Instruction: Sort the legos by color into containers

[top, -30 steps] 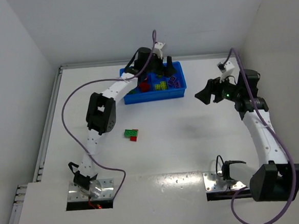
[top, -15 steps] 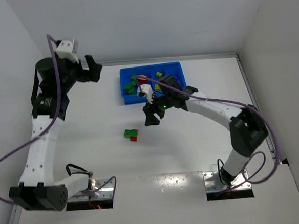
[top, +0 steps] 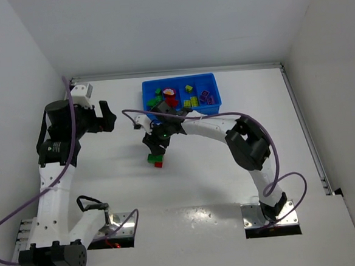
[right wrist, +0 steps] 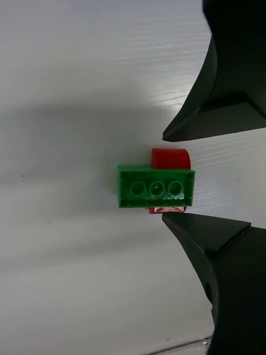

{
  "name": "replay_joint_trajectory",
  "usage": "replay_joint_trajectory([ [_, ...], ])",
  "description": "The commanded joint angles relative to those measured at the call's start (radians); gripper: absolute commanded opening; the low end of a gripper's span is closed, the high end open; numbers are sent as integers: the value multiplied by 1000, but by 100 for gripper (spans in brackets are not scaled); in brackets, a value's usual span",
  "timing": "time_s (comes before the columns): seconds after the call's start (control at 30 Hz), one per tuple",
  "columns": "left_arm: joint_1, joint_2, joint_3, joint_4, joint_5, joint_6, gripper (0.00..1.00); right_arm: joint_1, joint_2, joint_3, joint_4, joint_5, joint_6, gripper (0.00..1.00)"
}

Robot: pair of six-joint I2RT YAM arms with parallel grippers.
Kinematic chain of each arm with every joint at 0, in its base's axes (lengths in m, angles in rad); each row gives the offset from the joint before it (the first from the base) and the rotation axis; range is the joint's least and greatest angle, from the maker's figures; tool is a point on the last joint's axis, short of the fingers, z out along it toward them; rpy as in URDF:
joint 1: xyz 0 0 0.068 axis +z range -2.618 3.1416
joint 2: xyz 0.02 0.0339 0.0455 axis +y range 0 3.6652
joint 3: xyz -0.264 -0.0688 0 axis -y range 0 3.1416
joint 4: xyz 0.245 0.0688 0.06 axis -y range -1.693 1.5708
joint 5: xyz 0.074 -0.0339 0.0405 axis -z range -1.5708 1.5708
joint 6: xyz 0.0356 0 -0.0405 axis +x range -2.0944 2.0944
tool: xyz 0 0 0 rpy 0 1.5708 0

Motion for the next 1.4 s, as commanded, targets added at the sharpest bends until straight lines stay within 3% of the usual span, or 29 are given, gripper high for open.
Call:
replay_joint_trajectory([
  [0.0,23,12,1,-3,29,-7,99,21,20,57,-21,20,-22,53],
  [0.6,72,53,-9,15,72,-25,99,69,85,57,-46,11,-22,60],
  [0.77,72,53,-18,15,63,-25,99,69,103,48,-26,32,-22,51],
  [0.97,72,44,-27,15,63,-25,99,69,114,57,-15,63,-22,51],
  [1.2,72,35,-36,24,63,-25,99,69,123,66,-6,98,-4,62],
  [1.37,72,35,-36,24,72,-25,99,69,103,57,4,108,-4,62],
])
